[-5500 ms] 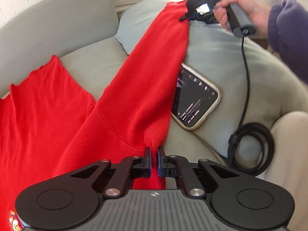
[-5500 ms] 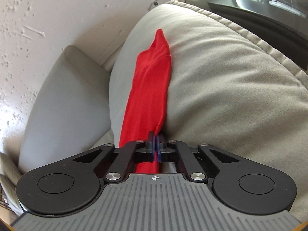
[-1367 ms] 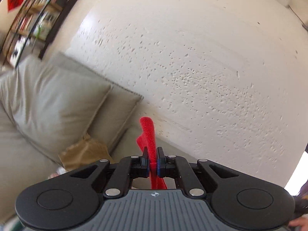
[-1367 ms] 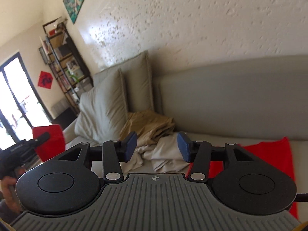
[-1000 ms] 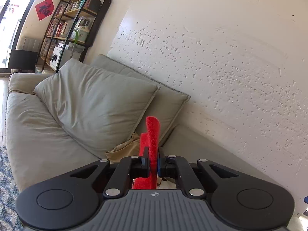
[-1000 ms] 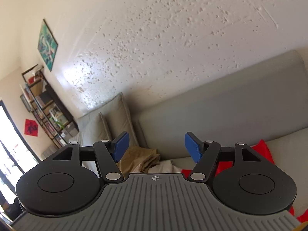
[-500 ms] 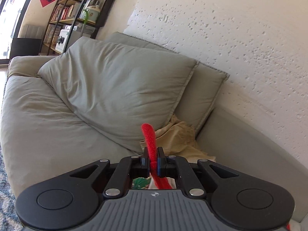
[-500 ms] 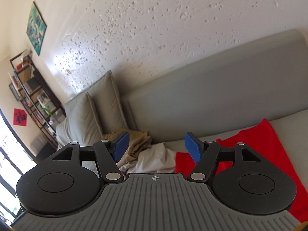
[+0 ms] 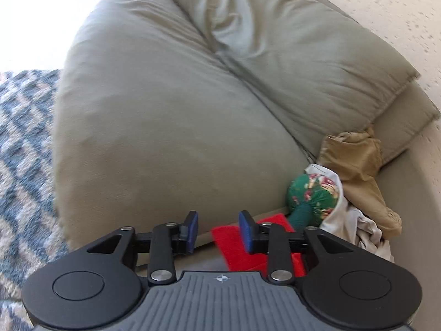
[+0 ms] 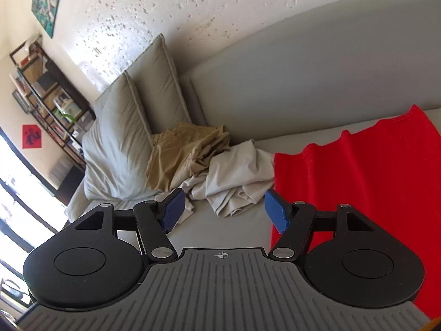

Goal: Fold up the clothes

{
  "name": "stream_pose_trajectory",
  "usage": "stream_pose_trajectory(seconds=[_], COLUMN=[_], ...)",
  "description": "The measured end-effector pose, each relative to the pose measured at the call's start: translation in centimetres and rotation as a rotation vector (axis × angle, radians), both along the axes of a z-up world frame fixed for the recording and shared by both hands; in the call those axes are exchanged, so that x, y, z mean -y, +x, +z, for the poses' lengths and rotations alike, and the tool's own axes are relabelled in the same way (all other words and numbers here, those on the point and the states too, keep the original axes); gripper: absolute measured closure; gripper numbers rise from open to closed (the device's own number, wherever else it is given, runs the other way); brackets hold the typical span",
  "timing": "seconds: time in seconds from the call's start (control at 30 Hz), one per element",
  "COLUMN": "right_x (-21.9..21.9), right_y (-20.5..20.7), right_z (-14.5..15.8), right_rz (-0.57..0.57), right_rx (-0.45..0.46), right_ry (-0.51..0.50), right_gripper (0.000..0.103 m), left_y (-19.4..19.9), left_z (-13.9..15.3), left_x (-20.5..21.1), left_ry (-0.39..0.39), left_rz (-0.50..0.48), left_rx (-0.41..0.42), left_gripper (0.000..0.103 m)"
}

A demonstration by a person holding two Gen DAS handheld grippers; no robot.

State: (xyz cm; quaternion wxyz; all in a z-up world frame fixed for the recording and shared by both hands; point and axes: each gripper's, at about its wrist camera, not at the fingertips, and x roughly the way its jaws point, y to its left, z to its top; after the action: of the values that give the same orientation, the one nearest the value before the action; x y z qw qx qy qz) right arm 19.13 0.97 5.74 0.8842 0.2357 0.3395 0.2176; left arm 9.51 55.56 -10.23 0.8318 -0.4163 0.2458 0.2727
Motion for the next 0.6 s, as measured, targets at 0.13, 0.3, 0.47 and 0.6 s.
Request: stream_pose_trajectory(seconds=[0.13,0.3,0.47,0.6], right_x=[1.4,5.6,12.1,17.0], right_y=[-1.9,-6.9,-13.5,-17.9], right_z=[1.7,5.9,8.4,7.2], right_rz=[-0.002,-0.009,-0.06,-0.081], right_rx=[0.014,0.086,0.103,0.027], right_ry=[0.032,0.03,0.022,0.015], right_gripper=[0.033,0.03,0.024,0.021], left_y=[-3.7,-6.7,-10.0,-11.9], left_z=[2.6,8.6,12.6,12.0], left_x=[1.5,8.7,21.2,30.6], left_ry=[-0.008,0.046,0.062,0.038], left_rz=[-0.028,-0.271,-0.506,-0.627], left_rx=[-0.014,-0.027,-0.095,-0.127], left_gripper=[0.065,0.061,0.05,0.047])
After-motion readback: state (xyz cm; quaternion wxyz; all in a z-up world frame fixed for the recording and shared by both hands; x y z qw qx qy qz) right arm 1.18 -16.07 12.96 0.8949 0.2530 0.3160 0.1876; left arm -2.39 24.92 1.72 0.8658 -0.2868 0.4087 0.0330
